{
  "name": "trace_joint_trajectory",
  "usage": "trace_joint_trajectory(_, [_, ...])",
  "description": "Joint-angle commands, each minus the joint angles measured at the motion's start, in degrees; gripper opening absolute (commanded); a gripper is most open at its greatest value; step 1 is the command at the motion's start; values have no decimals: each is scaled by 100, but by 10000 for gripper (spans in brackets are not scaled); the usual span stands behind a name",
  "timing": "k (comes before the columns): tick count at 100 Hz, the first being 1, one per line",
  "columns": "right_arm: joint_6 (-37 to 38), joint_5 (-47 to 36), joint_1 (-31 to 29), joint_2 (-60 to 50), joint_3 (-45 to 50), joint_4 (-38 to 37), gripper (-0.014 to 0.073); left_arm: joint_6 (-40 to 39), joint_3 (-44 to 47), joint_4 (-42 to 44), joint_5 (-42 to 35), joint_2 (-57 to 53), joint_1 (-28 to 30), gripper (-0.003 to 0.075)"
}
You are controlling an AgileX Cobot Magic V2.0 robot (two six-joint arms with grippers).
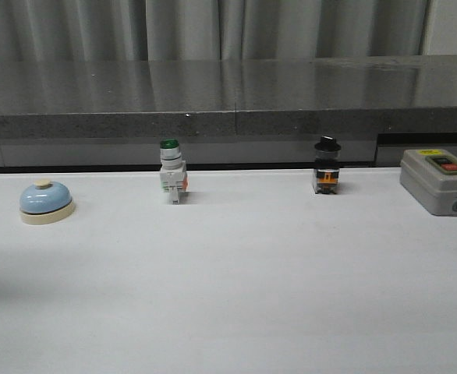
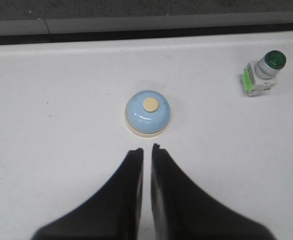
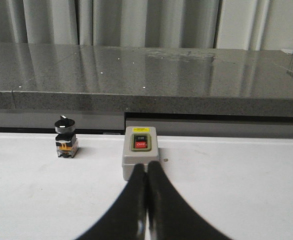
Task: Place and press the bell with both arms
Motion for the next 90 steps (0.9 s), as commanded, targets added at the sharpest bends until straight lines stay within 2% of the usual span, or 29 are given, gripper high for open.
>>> trace_joint_trajectory(1, [-10,-463,-23,-81,-84,-48,-60,65,-418,-194,-258,213,-3,185])
trace_joint_trajectory(16, [-10,-463,-23,-81,-84,-48,-60,65,-755,-217,-197,774,-66,523])
trace_joint_trajectory(25, [-10,-463,-23,-81,-84,-48,-60,65,-938,-217,-155,1090,-170,636])
trace_joint_trajectory(69, [-10,-463,-23,-81,-84,-48,-60,55,-1888,-192,95,2657,-341,639])
trace_joint_trajectory(90, [-10,-463,-23,-81,-84,-48,-60,55,-2415,-192,601,3373,-343,639])
